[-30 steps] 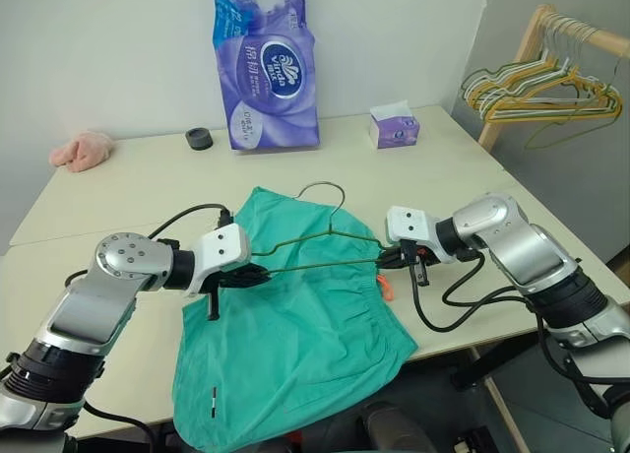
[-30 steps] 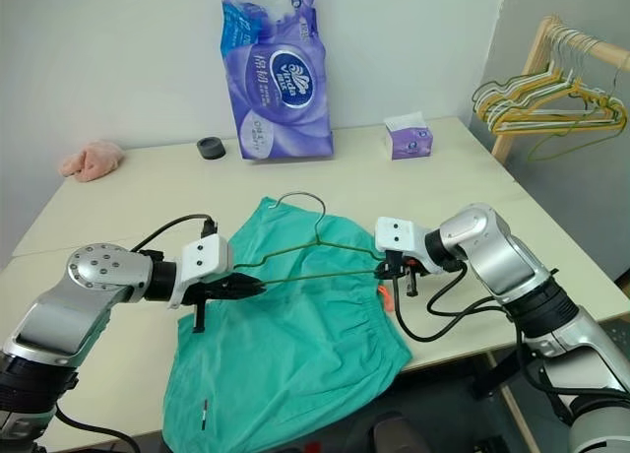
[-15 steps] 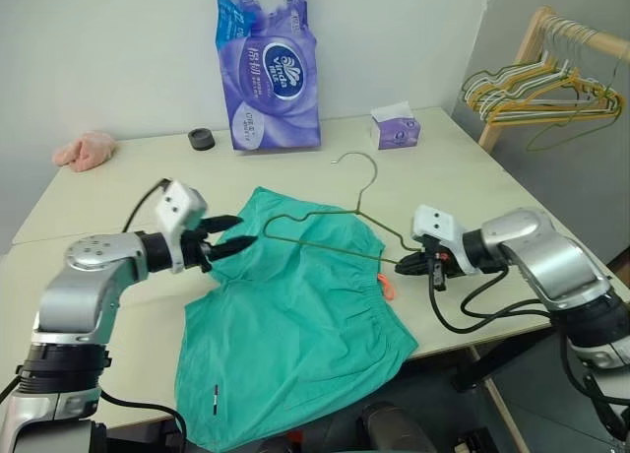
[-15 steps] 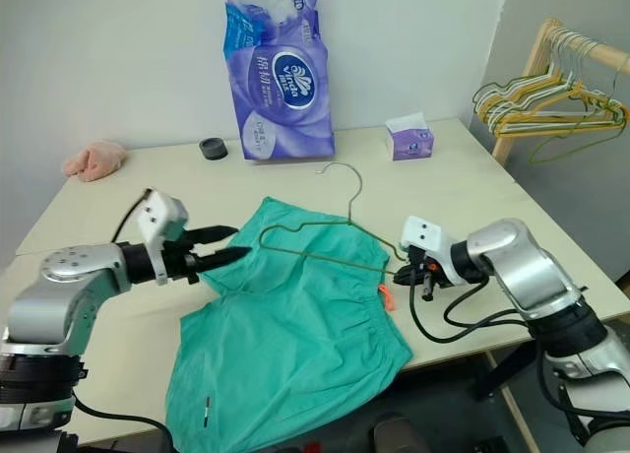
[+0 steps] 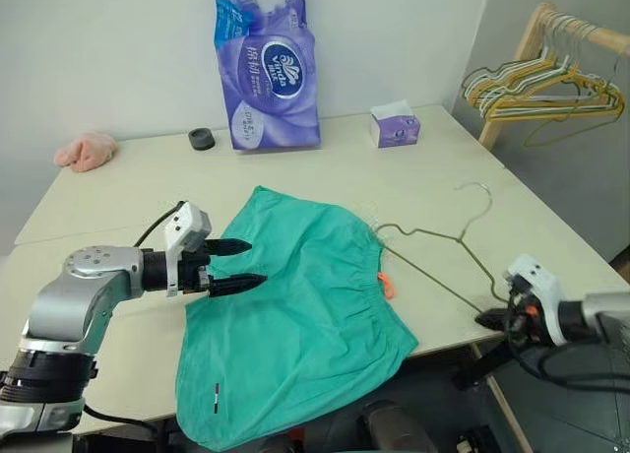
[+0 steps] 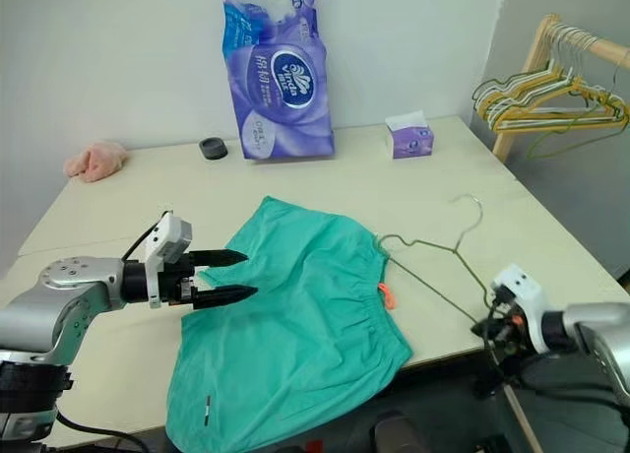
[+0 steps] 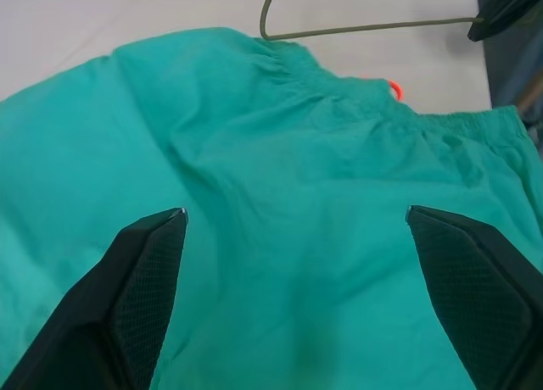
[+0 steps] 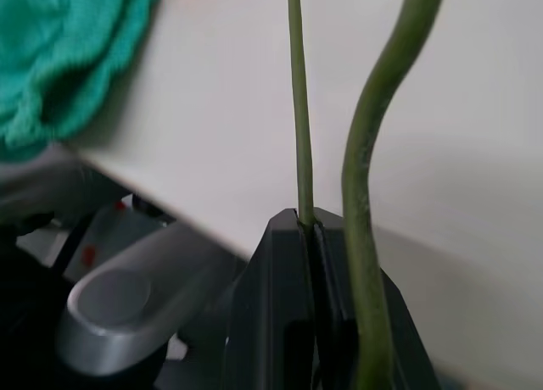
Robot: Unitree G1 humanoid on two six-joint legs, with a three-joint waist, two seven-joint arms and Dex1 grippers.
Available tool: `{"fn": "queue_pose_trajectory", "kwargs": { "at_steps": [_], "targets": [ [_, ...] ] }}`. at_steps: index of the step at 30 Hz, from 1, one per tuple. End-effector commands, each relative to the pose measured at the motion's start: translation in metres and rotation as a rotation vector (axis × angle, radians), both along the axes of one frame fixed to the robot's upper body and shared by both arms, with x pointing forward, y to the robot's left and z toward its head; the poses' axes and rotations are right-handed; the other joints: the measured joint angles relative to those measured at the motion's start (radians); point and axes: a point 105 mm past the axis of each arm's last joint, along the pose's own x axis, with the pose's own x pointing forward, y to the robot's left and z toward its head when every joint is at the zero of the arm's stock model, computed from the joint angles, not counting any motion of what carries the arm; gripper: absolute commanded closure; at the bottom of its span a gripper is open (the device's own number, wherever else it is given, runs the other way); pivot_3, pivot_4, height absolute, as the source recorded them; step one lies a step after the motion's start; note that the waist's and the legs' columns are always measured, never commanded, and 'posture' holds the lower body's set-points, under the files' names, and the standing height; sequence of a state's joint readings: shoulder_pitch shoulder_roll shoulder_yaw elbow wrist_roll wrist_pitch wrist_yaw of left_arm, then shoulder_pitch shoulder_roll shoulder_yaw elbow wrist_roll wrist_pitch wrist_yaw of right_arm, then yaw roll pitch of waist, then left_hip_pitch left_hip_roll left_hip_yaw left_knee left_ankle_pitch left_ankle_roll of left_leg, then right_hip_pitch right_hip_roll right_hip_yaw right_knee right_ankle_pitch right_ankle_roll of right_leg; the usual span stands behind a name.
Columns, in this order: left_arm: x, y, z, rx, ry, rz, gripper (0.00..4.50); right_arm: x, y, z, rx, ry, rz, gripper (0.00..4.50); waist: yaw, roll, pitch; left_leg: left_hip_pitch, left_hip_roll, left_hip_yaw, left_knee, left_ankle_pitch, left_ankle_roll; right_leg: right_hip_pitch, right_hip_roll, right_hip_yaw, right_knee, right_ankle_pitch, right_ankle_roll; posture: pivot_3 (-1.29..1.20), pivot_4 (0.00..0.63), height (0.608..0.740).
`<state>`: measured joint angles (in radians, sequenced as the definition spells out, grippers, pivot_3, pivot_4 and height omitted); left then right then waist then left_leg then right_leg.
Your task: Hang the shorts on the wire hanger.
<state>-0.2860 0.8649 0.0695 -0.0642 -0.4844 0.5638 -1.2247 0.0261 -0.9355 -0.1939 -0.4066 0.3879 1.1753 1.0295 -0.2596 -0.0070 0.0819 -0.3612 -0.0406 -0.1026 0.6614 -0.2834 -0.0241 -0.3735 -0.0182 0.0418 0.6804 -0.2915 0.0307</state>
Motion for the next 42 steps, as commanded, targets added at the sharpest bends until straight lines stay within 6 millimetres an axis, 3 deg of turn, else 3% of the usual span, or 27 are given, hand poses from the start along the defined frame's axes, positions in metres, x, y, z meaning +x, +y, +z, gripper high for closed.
{"fn": "queue_pose_trajectory", "kwargs": {
  "at_steps": [1,6,10,18,23,30,37,42],
  "targets": [
    [0.002,-0.002,0.009,0.048,-0.071,-0.051,0.24,-0.009,-0.003,0.01,-0.001,-0.013,-0.013,4.5,-0.011,0.0,0.001,0.0,0.0,0.001,0.0,0.0,0.0,0.0,0.0,0.0,0.0,0.0,0.0,-0.42,0.075,0.74],
    [0.009,-0.006,0.007,0.089,-0.13,-0.068,0.24,-0.025,0.006,0.005,0.037,0.035,-0.007,4.5,-0.033,0.0,0.002,0.0,0.0,0.001,-0.001,0.0,0.0,0.0,0.0,0.001,-0.001,-0.001,0.001,-0.42,0.074,0.74],
    [0.011,-0.006,0.006,0.096,-0.143,-0.066,0.24,-0.02,0.021,0.008,0.099,0.03,0.022,4.5,-0.051,-0.001,0.002,-0.001,0.0,0.001,-0.001,-0.001,0.001,0.0,0.0,0.001,-0.001,-0.001,0.001,-0.42,0.071,0.74],
    [0.01,-0.001,0.004,0.114,-0.151,-0.045,0.24,-0.011,0.03,0.005,0.107,0.034,0.058,4.5,-0.048,-0.002,0.003,-0.001,0.0,0.001,-0.001,-0.002,0.002,-0.001,0.0,0.001,-0.001,-0.001,0.002,-0.4,0.061,0.74],
    [0.006,0.003,0.002,0.127,-0.154,-0.03,0.24,-0.008,0.024,0.004,0.112,0.042,0.048,4.5,-0.045,-0.002,0.003,-0.001,0.0,0.001,0.0,-0.002,0.002,-0.001,0.0,0.001,-0.001,-0.001,0.002,-0.38,0.058,0.74],
    [0.001,-0.01,0.003,0.095,-0.176,-0.062,0.24,-0.024,0.015,0.004,0.171,0.113,0.014,4.5,-0.041,-0.004,0.004,-0.001,0.0,0.0,0.0,-0.002,0.002,-0.001,0.0,0.001,-0.001,-0.001,0.003,-0.38,0.054,0.74],
    [0.004,-0.011,0.001,0.099,-0.184,-0.051,0.24,-0.021,0.022,-0.002,0.196,0.118,-0.002,4.5,-0.043,-0.004,0.004,-0.001,0.0,0.001,-0.001,-0.002,0.002,-0.001,0.0,0.001,-0.002,-0.001,0.003,-0.37,0.054,0.74],
    [0.002,-0.008,-0.001,0.113,-0.182,-0.05,0.24,-0.021,0.01,-0.004,0.207,0.144,-0.053,4.5,-0.041,-0.004,0.004,-0.001,0.0,0.001,0.0,-0.002,0.002,0.0,0.0,0.001,-0.002,-0.001,0.003,-0.37,0.053,0.74]
  ]
}}
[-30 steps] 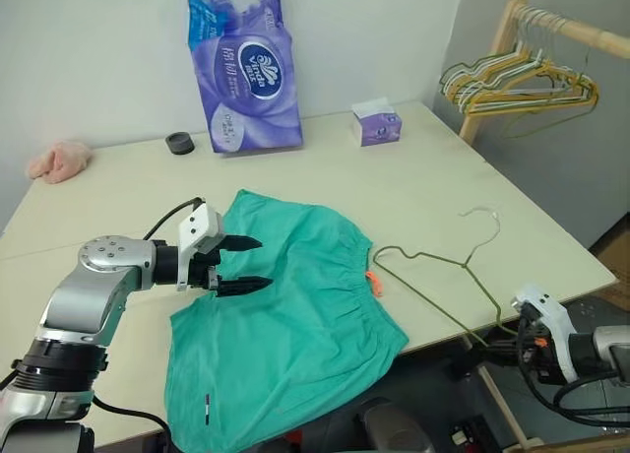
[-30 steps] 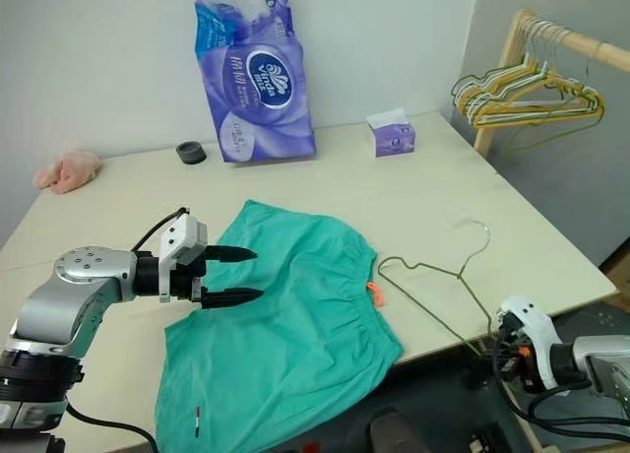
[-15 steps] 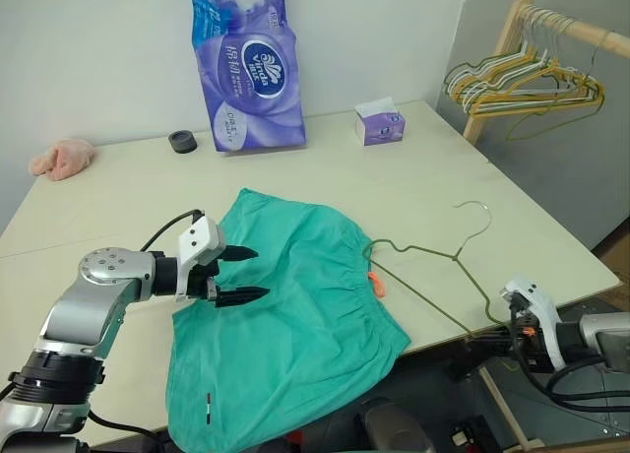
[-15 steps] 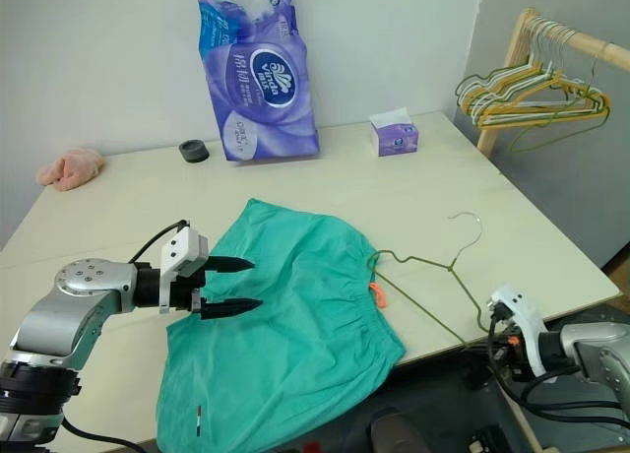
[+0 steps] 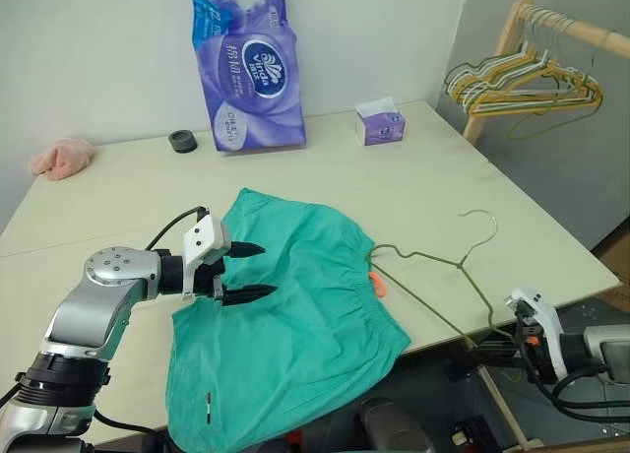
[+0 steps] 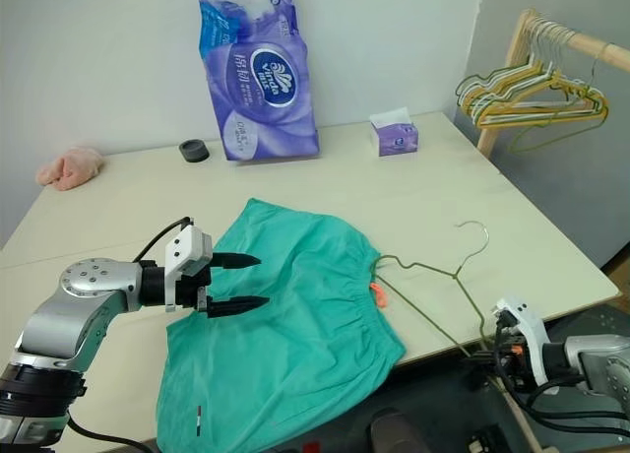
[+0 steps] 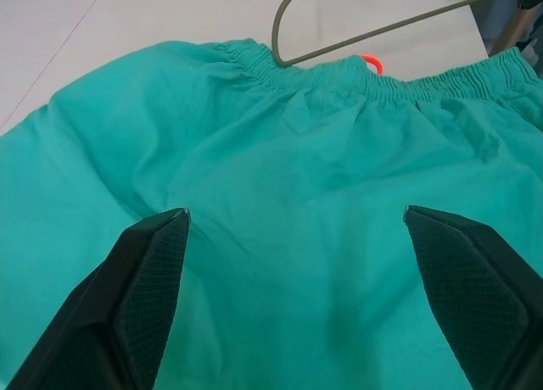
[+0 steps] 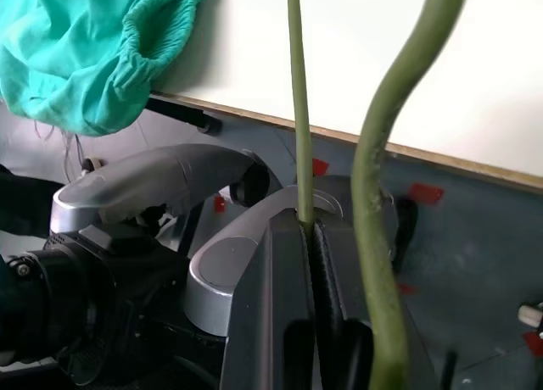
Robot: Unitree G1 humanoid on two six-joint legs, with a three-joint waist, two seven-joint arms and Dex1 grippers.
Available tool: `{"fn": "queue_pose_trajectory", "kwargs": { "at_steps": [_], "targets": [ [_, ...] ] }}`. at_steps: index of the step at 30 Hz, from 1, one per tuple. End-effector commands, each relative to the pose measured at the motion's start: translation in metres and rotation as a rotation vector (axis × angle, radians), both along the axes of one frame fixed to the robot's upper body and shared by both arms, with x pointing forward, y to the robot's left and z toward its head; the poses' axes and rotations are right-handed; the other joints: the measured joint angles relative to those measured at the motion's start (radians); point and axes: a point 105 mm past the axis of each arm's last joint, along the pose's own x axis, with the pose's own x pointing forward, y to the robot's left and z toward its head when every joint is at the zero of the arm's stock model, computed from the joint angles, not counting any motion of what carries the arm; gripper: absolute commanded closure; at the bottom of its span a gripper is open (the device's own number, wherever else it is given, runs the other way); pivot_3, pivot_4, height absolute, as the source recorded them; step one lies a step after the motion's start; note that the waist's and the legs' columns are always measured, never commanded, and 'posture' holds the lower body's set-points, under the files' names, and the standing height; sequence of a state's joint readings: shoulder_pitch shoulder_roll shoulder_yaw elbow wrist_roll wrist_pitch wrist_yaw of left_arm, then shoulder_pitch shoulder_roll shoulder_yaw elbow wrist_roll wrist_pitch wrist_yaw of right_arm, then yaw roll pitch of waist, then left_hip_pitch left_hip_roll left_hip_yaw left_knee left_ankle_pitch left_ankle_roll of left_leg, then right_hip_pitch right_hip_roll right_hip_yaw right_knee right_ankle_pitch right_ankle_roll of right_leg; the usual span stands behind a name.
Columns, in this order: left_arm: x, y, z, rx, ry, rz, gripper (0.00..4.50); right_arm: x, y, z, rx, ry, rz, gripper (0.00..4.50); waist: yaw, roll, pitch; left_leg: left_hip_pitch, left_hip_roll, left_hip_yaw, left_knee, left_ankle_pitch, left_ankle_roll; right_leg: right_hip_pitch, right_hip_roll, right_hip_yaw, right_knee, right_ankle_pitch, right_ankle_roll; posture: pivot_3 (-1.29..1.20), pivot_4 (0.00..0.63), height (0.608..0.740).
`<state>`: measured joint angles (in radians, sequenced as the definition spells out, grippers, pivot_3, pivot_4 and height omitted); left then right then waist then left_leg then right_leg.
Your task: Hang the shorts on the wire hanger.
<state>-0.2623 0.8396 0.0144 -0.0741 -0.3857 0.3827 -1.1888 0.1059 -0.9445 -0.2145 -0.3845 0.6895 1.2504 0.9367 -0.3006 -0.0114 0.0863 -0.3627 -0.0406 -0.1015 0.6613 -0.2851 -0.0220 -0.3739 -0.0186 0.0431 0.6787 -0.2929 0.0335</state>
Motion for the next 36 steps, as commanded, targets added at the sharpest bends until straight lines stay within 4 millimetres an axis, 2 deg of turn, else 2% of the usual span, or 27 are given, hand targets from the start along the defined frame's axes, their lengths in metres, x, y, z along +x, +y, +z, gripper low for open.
{"fn": "queue_pose_trajectory", "kwargs": {
  "at_steps": [1,4,19,26,33,36],
  "targets": [
    [0.0,0.002,0.01,0.017,-0.051,-0.002,0.24,0.003,-0.005,0.007,0.007,-0.018,-0.017,4.5,0.0,0.0,0.0,0.0,0.0,0.0,0.0,0.0,0.0,0.0,0.0,0.0,0.0,0.0,0.0,-0.37,0.053,0.74],
    [-0.001,0.001,0.008,0.017,-0.049,-0.003,0.24,0.003,-0.005,0.006,0.014,-0.007,-0.023,4.5,0.0,0.0,0.0,0.0,0.0,0.0,0.0,0.0,0.0,0.0,0.0,0.0,0.0,0.0,0.0,-0.36,0.051,0.74],
    [0.0,0.001,0.009,0.017,-0.059,0.014,0.24,0.009,0.019,0.017,0.073,-0.043,0.073,4.5,0.007,0.0,0.0,0.0,0.0,0.0,0.0,0.0,0.0,0.0,0.0,0.0,0.0,0.0,0.0,-0.35,0.045,0.74],
    [0.0,0.002,0.007,0.019,-0.061,0.023,0.24,0.013,0.044,0.012,0.064,-0.062,0.153,4.5,0.008,0.0,0.0,0.0,0.0,-0.001,0.0,0.0,0.0,0.0,0.0,0.0,0.0,0.0,0.0,-0.34,0.045,0.74],
    [-0.001,0.004,0.006,0.023,-0.065,0.039,0.24,0.027,0.04,-0.007,-0.006,-0.041,0.082,4.5,0.027,0.0,0.0,0.0,0.0,0.0,0.0,0.0,0.0,-0.001,0.0,0.0,0.0,0.0,0.0,-0.33,0.045,0.74],
    [0.0,0.004,0.005,0.023,-0.067,0.044,0.24,0.034,0.042,-0.008,0.015,-0.023,0.056,4.5,0.028,0.0,-0.001,0.0,0.0,-0.001,0.0,0.0,0.0,-0.001,0.0,0.0,0.001,0.0,0.0,-0.33,0.041,0.74]
  ]
}}
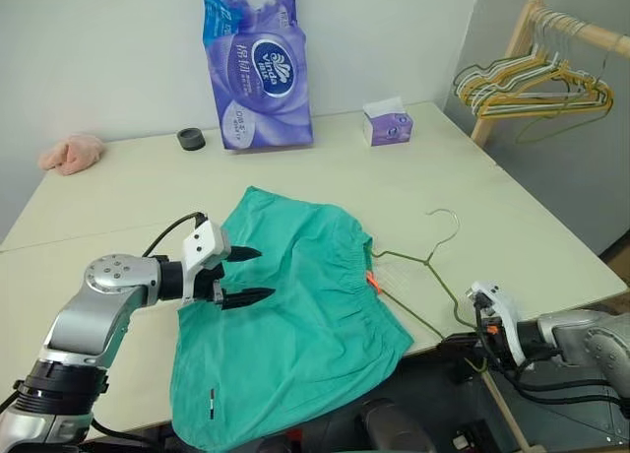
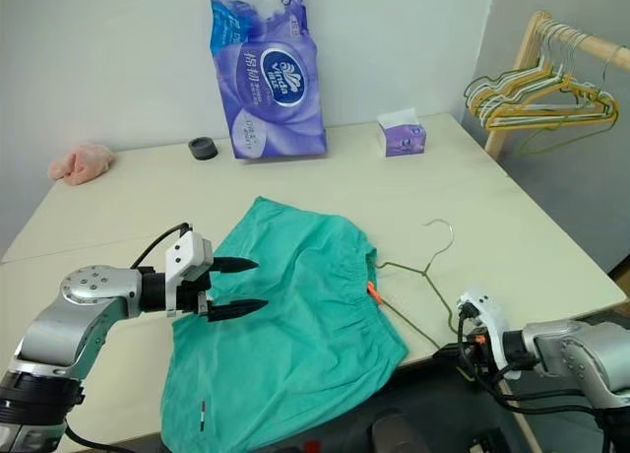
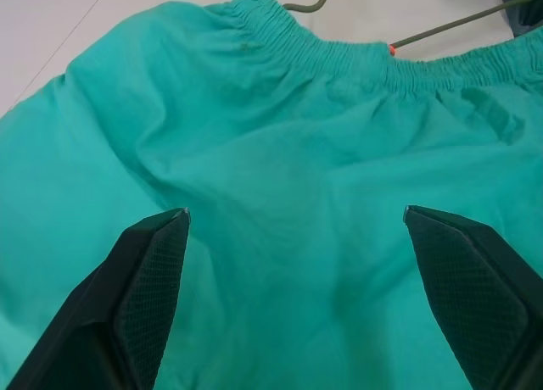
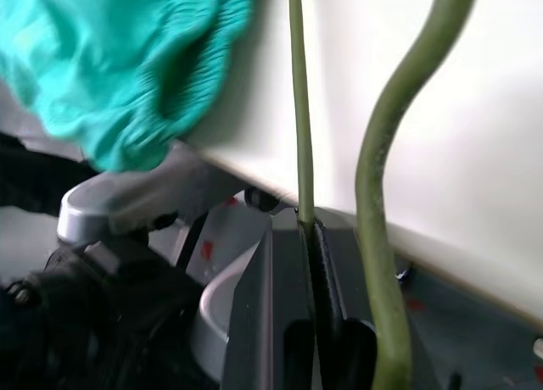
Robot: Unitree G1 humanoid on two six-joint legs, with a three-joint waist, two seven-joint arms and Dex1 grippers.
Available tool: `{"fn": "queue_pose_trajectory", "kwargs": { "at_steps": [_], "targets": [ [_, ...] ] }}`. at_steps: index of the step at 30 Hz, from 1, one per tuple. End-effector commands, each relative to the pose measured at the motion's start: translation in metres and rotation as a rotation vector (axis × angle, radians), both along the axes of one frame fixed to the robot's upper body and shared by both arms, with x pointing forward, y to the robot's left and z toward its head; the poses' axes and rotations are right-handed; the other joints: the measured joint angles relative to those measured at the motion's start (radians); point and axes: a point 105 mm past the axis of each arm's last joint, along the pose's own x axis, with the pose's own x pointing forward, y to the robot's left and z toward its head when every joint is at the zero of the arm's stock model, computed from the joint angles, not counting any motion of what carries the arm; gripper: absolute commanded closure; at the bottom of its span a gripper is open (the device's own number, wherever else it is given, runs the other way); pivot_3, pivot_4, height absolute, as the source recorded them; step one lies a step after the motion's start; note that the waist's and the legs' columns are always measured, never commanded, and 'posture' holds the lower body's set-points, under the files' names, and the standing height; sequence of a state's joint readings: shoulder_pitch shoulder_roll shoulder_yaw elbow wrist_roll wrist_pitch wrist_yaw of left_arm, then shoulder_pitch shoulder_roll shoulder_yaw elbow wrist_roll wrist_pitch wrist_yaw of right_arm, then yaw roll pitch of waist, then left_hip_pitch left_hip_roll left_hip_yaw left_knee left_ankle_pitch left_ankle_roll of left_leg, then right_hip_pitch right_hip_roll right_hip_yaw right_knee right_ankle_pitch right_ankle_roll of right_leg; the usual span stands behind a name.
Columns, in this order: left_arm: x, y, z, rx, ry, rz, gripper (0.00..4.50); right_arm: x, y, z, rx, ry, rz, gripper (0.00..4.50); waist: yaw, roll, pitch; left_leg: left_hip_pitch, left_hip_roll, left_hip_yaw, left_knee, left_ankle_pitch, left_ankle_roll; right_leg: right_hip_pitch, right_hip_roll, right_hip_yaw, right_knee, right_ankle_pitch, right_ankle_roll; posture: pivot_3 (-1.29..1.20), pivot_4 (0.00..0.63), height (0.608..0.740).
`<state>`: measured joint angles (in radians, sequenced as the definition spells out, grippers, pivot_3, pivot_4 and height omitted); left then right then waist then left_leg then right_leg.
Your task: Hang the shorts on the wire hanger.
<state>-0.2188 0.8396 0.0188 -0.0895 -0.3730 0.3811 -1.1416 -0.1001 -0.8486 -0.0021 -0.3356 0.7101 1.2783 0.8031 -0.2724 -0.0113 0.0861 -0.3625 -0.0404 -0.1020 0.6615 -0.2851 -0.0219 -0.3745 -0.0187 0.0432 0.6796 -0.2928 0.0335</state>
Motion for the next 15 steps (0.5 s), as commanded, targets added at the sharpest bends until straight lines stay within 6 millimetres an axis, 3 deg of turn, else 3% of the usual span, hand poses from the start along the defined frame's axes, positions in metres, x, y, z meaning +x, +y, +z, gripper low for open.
{"fn": "queue_pose_trajectory", "kwargs": {
  "at_steps": [1,10,15],
  "targets": [
    [0.002,0.0,0.014,0.008,-0.073,-0.004,0.24,0.011,0.004,0.005,0.021,-0.009,-0.019,4.5,-0.001,-0.001,0.0,0.0,0.0,0.0,0.0,0.0,0.0,0.0,0.0,0.0,0.0,0.0,0.0,-0.33,0.041,0.74],
    [0.007,0.0,0.017,-0.003,-0.096,0.021,0.24,0.031,0.037,0.013,0.125,0.057,-0.043,4.5,0.001,0.0,-0.001,-0.001,0.0,0.0,0.0,0.0,0.0,-0.001,0.0,0.0,0.001,0.001,0.0,-0.32,0.034,0.74],
    [0.01,0.004,0.019,-0.018,-0.113,0.066,0.24,0.045,0.054,0.035,0.16,-0.021,-0.01,4.5,0.005,0.001,-0.002,-0.001,0.0,-0.001,0.0,0.0,0.0,-0.002,0.0,0.0,0.001,0.001,0.0,-0.31,0.028,0.74]
  ]
}}
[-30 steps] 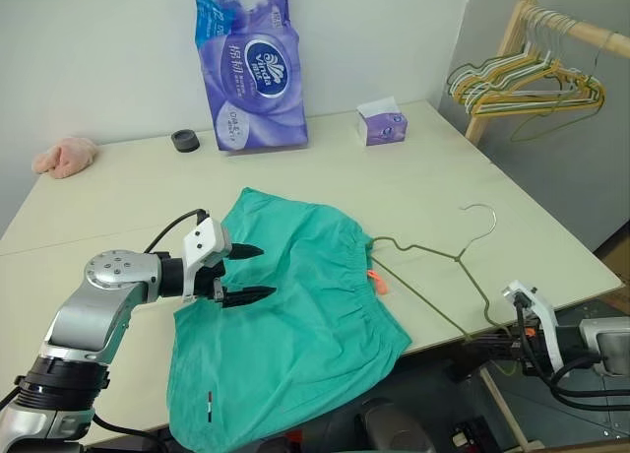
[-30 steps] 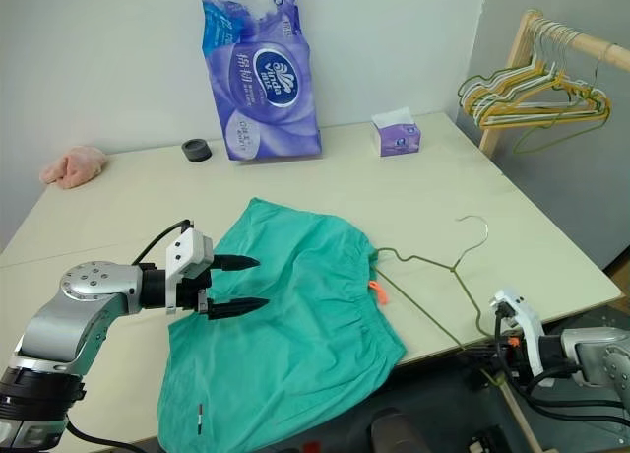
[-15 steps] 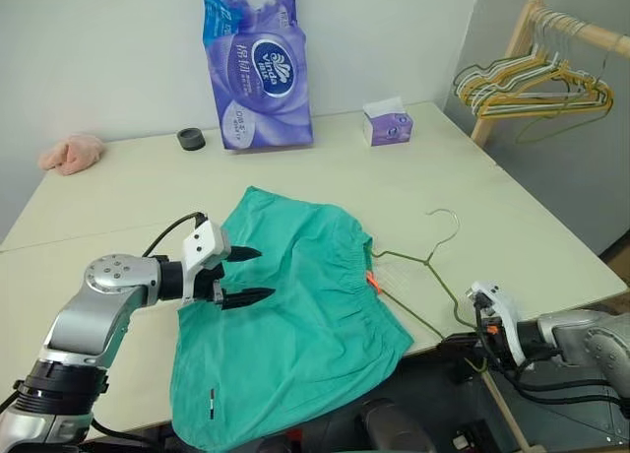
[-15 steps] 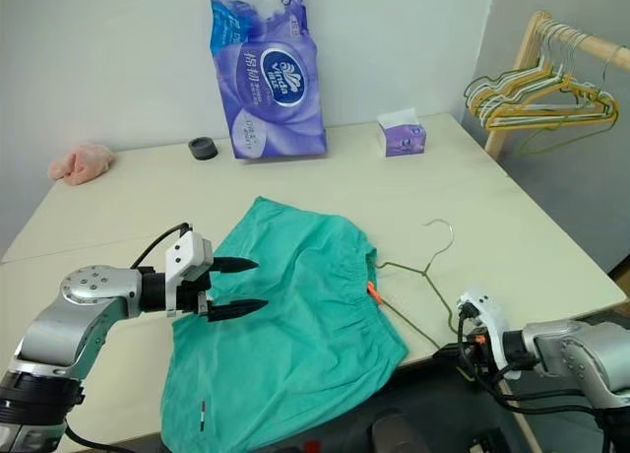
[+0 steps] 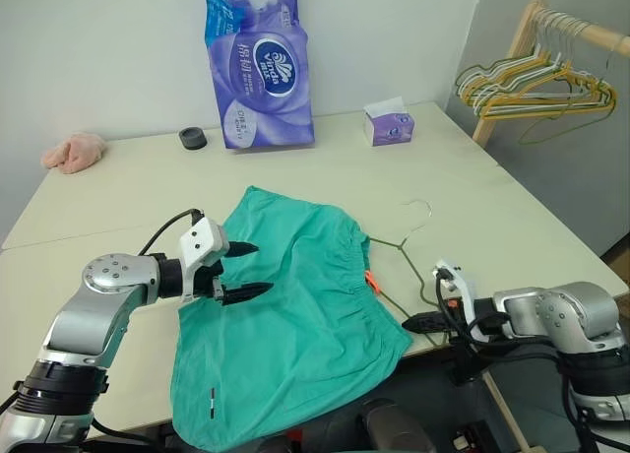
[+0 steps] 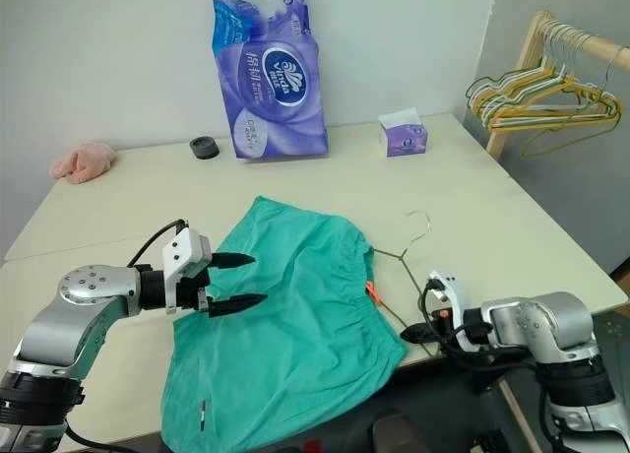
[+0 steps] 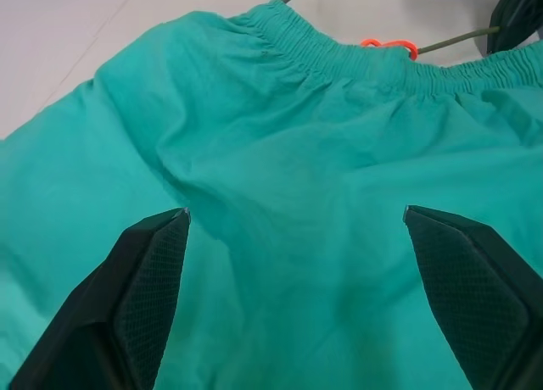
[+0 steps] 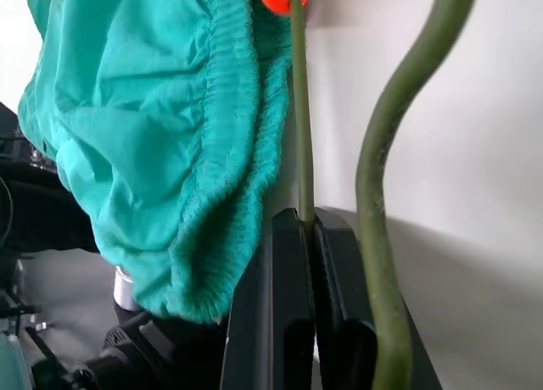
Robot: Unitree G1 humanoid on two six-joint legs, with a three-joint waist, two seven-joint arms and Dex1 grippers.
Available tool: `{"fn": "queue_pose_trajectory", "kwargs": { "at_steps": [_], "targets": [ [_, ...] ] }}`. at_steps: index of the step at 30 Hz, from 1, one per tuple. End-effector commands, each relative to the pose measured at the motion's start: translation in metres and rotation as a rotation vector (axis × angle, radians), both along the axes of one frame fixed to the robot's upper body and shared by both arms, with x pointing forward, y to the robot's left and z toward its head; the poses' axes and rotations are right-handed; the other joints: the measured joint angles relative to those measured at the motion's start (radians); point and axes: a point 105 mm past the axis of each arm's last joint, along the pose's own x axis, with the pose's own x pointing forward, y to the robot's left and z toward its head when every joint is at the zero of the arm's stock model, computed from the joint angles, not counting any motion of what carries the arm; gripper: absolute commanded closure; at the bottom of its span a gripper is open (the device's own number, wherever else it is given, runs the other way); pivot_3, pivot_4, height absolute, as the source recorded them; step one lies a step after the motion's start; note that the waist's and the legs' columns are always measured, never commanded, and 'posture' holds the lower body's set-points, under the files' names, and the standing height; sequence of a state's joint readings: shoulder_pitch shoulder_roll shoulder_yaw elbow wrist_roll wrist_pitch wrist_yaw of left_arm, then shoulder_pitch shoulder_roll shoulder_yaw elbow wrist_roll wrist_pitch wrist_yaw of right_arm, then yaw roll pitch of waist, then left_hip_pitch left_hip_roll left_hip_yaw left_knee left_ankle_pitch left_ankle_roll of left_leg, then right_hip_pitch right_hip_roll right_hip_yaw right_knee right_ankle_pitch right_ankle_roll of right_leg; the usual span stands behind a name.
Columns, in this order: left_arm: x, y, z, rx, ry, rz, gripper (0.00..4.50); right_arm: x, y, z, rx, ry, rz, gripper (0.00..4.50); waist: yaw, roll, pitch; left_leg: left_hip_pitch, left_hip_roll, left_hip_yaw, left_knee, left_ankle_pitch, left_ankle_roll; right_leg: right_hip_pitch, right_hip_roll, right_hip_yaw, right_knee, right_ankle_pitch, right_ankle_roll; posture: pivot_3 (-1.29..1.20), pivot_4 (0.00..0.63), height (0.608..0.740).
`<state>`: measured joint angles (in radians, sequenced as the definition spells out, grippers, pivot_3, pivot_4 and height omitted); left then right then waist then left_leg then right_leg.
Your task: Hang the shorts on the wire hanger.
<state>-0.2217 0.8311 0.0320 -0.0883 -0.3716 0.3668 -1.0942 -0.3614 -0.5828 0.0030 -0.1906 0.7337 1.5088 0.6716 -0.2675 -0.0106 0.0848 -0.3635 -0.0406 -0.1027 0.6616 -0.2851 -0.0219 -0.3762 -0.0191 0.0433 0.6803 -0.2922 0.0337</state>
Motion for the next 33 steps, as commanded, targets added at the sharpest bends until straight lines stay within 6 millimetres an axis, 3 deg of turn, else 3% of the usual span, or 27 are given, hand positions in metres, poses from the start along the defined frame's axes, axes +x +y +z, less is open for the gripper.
{"fn": "queue_pose_trajectory", "kwargs": {
  "at_steps": [1,4,9,15,21,27,33],
  "targets": [
    [0.007,0.004,0.016,-0.019,-0.074,0.042,0.24,0.012,0.006,0.03,0.024,-0.131,0.026,4.5,0.001,0.001,0.0,0.0,0.0,0.0,0.0,0.0,0.0,0.0,0.0,0.0,0.0,0.0,0.0,-0.31,0.028,0.74],
    [0.015,0.008,0.023,-0.055,-0.102,0.098,0.24,0.016,0.01,0.04,0.009,-0.206,0.051,4.5,0.009,0.001,-0.001,0.0,0.0,0.0,0.0,0.0,0.0,0.0,0.0,0.0,0.0,0.0,0.0,-0.31,0.021,0.74],
    [0.045,0.022,0.064,-0.208,-0.257,0.259,0.11,0.018,0.025,0.048,-0.075,-0.395,0.164,4.5,0.018,0.0,-0.004,-0.002,0.0,-0.002,0.001,0.0,0.0,-0.002,0.0,-0.002,0.001,0.001,0.001,-0.31,0.011,0.74],
    [0.049,0.022,0.087,-0.251,-0.271,0.226,0.11,0.024,0.033,0.051,-0.167,-0.565,0.261,4.5,0.013,0.0,-0.009,-0.002,-0.001,-0.001,0.001,0.0,0.0,-0.002,-0.001,-0.001,0.0,0.002,0.002,-0.31,0.0,0.74],
    [0.033,0.004,0.085,-0.034,-0.234,-0.04,0.11,0.028,0.039,0.057,-0.243,-0.717,0.392,4.5,0.009,0.0,-0.009,-0.002,-0.001,-0.001,0.001,0.0,-0.001,-0.002,-0.001,-0.002,0.001,0.004,-0.002,-0.31,0.0,0.74],
    [0.04,-0.008,0.083,0.092,-0.28,-0.163,0.11,0.027,0.046,0.061,-0.277,-0.804,0.5,4.5,0.01,0.0,-0.011,-0.002,-0.001,-0.001,0.001,0.0,-0.001,-0.002,-0.001,-0.002,0.0,0.004,-0.002,-0.31,0.0,0.74],
    [0.04,-0.014,0.062,0.193,-0.249,-0.275,0.11,0.025,0.051,0.064,-0.292,-0.862,0.564,4.5,0.002,0.0,-0.012,-0.002,-0.001,-0.001,0.001,0.0,-0.001,-0.002,-0.001,-0.001,0.0,0.004,-0.003,-0.32,0.002,0.74]
  ]
}}
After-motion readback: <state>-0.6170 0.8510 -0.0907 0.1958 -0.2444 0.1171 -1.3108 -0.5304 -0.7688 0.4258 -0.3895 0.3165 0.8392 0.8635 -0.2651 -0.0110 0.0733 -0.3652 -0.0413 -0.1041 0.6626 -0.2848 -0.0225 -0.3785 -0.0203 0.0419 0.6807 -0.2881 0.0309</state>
